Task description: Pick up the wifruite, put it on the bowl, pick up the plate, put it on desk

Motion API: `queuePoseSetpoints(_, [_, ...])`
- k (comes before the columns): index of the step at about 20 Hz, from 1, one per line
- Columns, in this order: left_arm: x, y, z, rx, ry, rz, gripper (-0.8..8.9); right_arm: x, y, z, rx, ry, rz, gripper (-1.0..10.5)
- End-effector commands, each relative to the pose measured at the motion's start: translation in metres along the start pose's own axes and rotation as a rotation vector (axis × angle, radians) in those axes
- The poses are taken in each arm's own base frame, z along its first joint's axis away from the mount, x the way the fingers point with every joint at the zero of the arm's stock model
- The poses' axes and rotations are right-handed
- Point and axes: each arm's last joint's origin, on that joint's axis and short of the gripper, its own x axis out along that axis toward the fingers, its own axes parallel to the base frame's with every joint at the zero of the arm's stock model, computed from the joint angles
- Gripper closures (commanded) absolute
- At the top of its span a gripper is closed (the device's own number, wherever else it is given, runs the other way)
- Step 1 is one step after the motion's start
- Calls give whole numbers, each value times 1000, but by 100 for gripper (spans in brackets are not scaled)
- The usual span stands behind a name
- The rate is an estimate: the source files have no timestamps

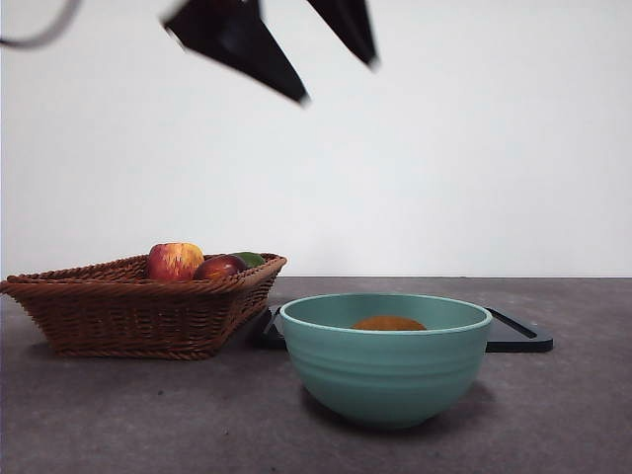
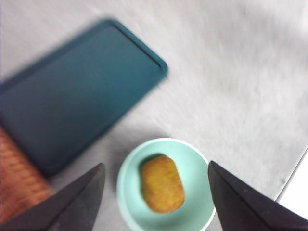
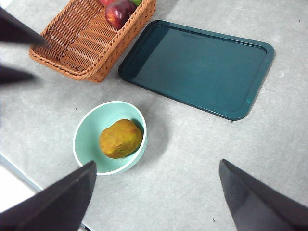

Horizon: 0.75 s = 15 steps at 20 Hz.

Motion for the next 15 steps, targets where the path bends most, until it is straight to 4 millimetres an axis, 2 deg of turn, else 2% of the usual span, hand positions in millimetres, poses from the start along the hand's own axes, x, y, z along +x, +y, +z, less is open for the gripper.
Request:
queuePoseSetpoints(1, [-33, 10, 6, -50, -71, 30, 469, -3, 2, 4, 0, -14, 4, 538])
queuePoseSetpoints(5, [-87, 32, -3, -119, -160, 114, 469, -3, 2, 4, 0, -14, 4, 538])
queuePoseSetpoints(8, [-112, 42, -22, -156, -161, 174, 469, -3, 2, 4, 0, -14, 4, 538])
queuePoseSetpoints(12, [-118, 44, -68, -194, -149, 186, 469, -3, 2, 4, 1, -14, 5, 538])
queuePoseSetpoints(15, [-110, 40, -104, -216, -87, 36, 470, -3, 2, 4, 1, -14, 5, 538])
